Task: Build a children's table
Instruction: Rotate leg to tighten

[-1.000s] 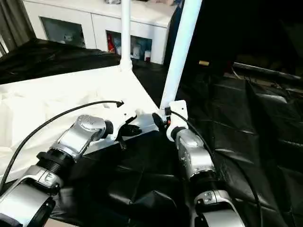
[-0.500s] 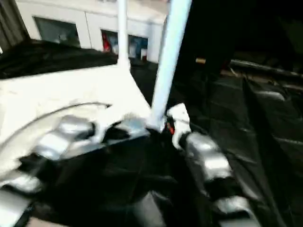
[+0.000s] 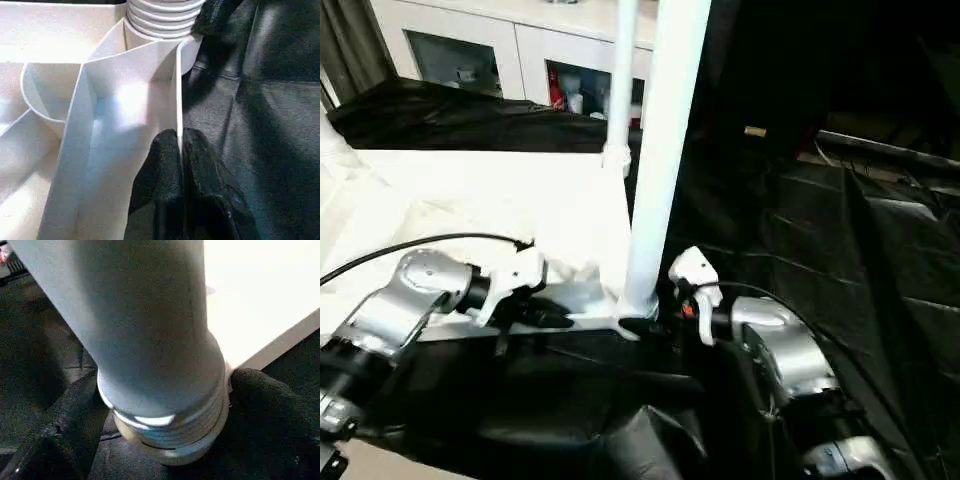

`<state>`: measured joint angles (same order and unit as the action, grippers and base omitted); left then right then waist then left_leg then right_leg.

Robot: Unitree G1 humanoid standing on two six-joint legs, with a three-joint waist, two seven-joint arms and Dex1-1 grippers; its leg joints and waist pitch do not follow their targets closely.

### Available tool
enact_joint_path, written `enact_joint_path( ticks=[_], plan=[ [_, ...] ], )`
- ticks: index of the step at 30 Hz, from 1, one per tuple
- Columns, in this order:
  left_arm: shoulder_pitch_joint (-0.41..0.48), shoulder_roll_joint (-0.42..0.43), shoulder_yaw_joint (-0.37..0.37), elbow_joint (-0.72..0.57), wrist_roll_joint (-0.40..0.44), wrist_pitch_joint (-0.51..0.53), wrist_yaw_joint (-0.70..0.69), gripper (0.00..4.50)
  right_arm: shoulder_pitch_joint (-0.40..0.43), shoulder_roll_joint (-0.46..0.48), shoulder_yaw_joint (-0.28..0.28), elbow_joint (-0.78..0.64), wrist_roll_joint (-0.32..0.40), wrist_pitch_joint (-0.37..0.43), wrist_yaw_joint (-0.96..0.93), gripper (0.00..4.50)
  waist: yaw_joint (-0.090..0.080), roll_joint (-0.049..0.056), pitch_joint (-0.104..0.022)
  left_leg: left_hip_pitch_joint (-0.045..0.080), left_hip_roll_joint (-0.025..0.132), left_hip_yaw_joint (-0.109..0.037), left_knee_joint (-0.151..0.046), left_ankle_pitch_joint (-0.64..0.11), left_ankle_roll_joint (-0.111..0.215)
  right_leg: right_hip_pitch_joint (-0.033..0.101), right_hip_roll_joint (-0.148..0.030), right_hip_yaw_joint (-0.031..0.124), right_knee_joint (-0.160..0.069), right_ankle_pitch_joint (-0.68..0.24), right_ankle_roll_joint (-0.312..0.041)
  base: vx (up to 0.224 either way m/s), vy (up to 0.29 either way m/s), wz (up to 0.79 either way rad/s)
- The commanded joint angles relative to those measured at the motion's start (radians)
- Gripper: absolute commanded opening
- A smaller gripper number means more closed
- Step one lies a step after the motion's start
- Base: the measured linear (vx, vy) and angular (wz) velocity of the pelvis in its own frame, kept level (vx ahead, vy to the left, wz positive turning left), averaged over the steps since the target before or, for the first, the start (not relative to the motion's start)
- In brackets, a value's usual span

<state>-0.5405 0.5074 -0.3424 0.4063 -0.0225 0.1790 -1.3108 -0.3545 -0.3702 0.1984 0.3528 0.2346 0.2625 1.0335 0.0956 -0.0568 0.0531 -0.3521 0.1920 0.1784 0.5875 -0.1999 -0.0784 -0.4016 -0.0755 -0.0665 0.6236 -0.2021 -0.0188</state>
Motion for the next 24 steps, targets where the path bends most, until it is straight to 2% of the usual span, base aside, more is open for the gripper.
enact_joint_path(
  ticks=[1, 3, 8, 14, 16, 18, 21, 23, 24],
  plan=[
    [0.001, -0.002, -0.015, -0.037, -0.018, -0.003, -0.040, 0.00, 0.007, -0.010, -0.002, -0.030, 0.018, 0.009, 0.021, 3.72, 0.001, 0.005, -0.058, 0.004, 0.043, -0.010, -0.071, -0.129, 0.031, 0.054, -0.075, 0.054, -0.068, -0.113, -0.222, 0.000, 0.000, 0.00],
    [0.005, -0.001, -0.014, -0.042, -0.021, 0.001, -0.047, 0.00, 0.014, -0.009, 0.000, -0.036, 0.020, 0.008, 0.038, 3.67, 0.000, 0.005, -0.059, 0.002, 0.043, -0.010, -0.070, -0.115, 0.034, 0.056, -0.074, 0.053, -0.066, -0.088, -0.226, 0.000, 0.000, 0.00],
    [0.010, 0.001, -0.018, -0.043, -0.020, 0.002, -0.052, 0.00, 0.025, -0.011, 0.000, -0.041, 0.024, 0.010, 0.043, 3.25, -0.002, 0.005, -0.058, 0.002, 0.042, -0.010, -0.069, -0.125, 0.034, 0.056, -0.074, 0.053, -0.068, -0.099, -0.227, 0.000, 0.000, 0.00],
    [0.013, -0.005, -0.018, -0.043, -0.025, 0.007, -0.047, 0.00, 0.029, -0.002, -0.006, -0.035, 0.025, 0.009, 0.032, 3.12, -0.003, 0.006, -0.059, 0.004, 0.042, -0.010, -0.069, -0.125, 0.031, 0.055, -0.074, 0.054, -0.067, -0.106, -0.226, 0.000, 0.000, 0.00],
    [0.006, -0.030, -0.012, -0.021, -0.011, 0.017, 0.003, 0.00, 0.028, 0.023, -0.025, -0.012, 0.020, 0.006, -0.018, 3.11, -0.004, 0.006, -0.059, 0.004, 0.043, -0.009, -0.069, -0.124, 0.030, 0.055, -0.073, 0.054, -0.068, -0.102, -0.229, 0.000, 0.000, 0.00],
    [-0.005, -0.059, -0.005, 0.008, 0.004, 0.013, 0.058, 0.00, 0.027, 0.048, -0.038, 0.015, 0.008, 0.001, -0.076, 3.09, -0.004, 0.005, -0.059, 0.003, 0.042, -0.010, -0.069, -0.133, 0.025, 0.054, -0.074, 0.054, -0.069, -0.121, -0.226, 0.000, 0.000, 0.00],
    [-0.018, -0.097, -0.002, 0.037, 0.019, 0.011, 0.118, 0.00, 0.030, 0.080, -0.047, 0.042, -0.005, -0.014, -0.136, 3.04, -0.003, 0.004, -0.055, 0.007, 0.041, -0.010, -0.071, -0.166, 0.014, 0.051, -0.075, 0.054, -0.080, -0.197, -0.207, 0.000, 0.000, 0.00],
    [-0.017, -0.116, -0.006, 0.030, 0.014, 0.022, 0.125, 0.00, 0.041, 0.098, -0.042, 0.045, -0.013, -0.024, -0.157, 3.04, -0.002, 0.006, -0.056, 0.010, 0.042, -0.010, -0.071, -0.178, 0.004, 0.049, -0.077, 0.055, -0.083, -0.221, -0.199, 0.000, 0.000, 0.00],
    [-0.011, -0.121, -0.010, 0.017, 0.007, 0.028, 0.115, 0.00, 0.049, 0.102, -0.034, 0.038, -0.016, -0.025, -0.156, 3.03, -0.002, 0.008, -0.056, 0.006, 0.043, -0.013, -0.073, -0.172, 0.004, 0.053, -0.076, 0.055, -0.080, -0.214, -0.196, 0.000, 0.000, 0.00]
  ],
)
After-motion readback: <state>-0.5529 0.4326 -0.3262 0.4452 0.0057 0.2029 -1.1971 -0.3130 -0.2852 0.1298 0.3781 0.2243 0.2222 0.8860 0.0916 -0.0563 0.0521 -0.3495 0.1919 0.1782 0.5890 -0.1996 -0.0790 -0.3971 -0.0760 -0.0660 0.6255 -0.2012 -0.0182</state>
